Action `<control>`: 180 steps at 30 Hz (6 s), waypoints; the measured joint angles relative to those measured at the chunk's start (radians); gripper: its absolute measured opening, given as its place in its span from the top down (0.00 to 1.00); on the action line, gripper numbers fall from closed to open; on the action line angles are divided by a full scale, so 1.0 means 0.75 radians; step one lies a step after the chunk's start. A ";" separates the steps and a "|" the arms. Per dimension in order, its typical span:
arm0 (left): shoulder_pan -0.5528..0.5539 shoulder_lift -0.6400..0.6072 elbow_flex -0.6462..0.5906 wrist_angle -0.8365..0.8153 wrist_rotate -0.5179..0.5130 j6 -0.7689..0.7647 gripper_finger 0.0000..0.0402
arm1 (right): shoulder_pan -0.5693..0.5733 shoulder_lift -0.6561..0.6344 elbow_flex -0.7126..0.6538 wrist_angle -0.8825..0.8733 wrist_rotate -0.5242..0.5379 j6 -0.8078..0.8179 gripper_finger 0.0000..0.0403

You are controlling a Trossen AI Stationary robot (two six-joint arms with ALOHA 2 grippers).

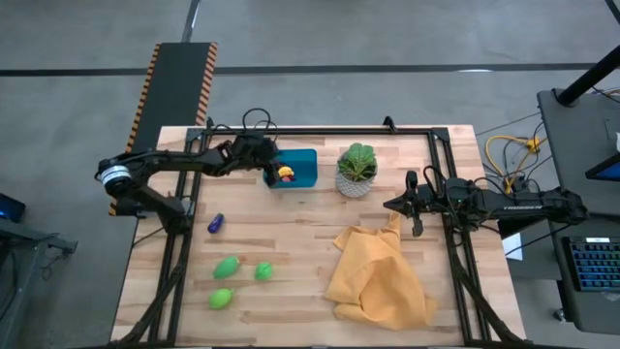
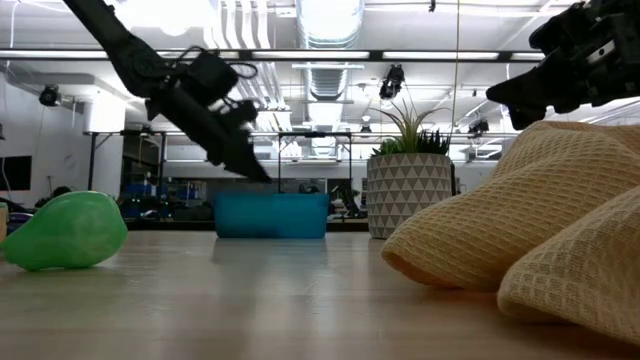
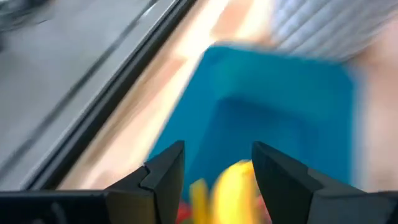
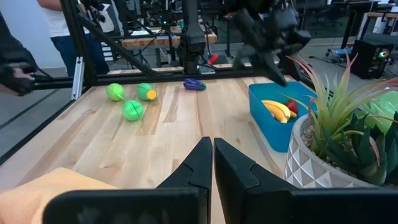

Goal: Pick and placing Produce into tupperware
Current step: Put the violet eggplant into the blue bin

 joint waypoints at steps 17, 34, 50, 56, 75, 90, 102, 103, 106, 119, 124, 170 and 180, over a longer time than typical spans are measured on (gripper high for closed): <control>-0.284 -0.527 -0.099 0.066 1.024 -0.141 0.57 | 0.000 0.000 0.000 -0.005 0.004 0.005 0.98; -0.909 -0.890 -0.213 -0.148 -0.136 -0.135 0.57 | 0.000 0.000 0.000 -0.005 0.024 0.015 0.98; -0.975 -1.109 -0.117 -1.033 -0.699 -0.702 0.57 | 0.000 0.001 0.000 -0.005 0.024 0.015 0.98; -0.976 -0.992 -0.009 -1.356 -0.693 -1.122 0.57 | 0.000 0.000 0.000 -0.005 0.024 0.015 0.98; -0.975 -0.307 0.109 -2.034 -0.479 -1.818 0.57 | 0.000 0.001 0.000 -0.005 0.024 0.015 0.98; -0.976 -0.158 0.105 -1.922 -0.330 -1.805 0.57 | 0.000 0.000 0.000 -0.005 0.024 0.015 0.98; -1.000 -0.076 0.064 -1.837 -0.258 -1.804 0.57 | 0.000 0.000 0.000 -0.005 0.024 0.015 0.98; -1.000 -0.061 0.059 -1.841 -0.254 -1.803 0.57 | 0.000 0.000 0.000 -0.005 0.024 0.015 0.98; -1.000 -0.020 0.056 -1.838 -0.241 -1.774 0.57 | 0.000 0.000 0.000 -0.005 0.024 0.015 0.98; -1.000 0.129 0.055 -1.810 -0.235 -1.670 0.57 | 0.000 0.000 0.000 -0.005 0.024 0.015 0.98; -0.999 0.167 0.056 -1.749 -0.235 -1.560 0.57 | 0.000 0.001 0.000 -0.005 0.024 0.015 0.98; -0.999 0.127 0.078 -1.779 -0.388 -1.319 0.70 | 0.000 0.000 0.000 -0.005 0.024 0.014 0.98; -1.027 -0.055 0.078 -1.523 -0.526 -1.078 0.70 | 0.000 0.000 0.000 -0.005 0.024 0.014 0.98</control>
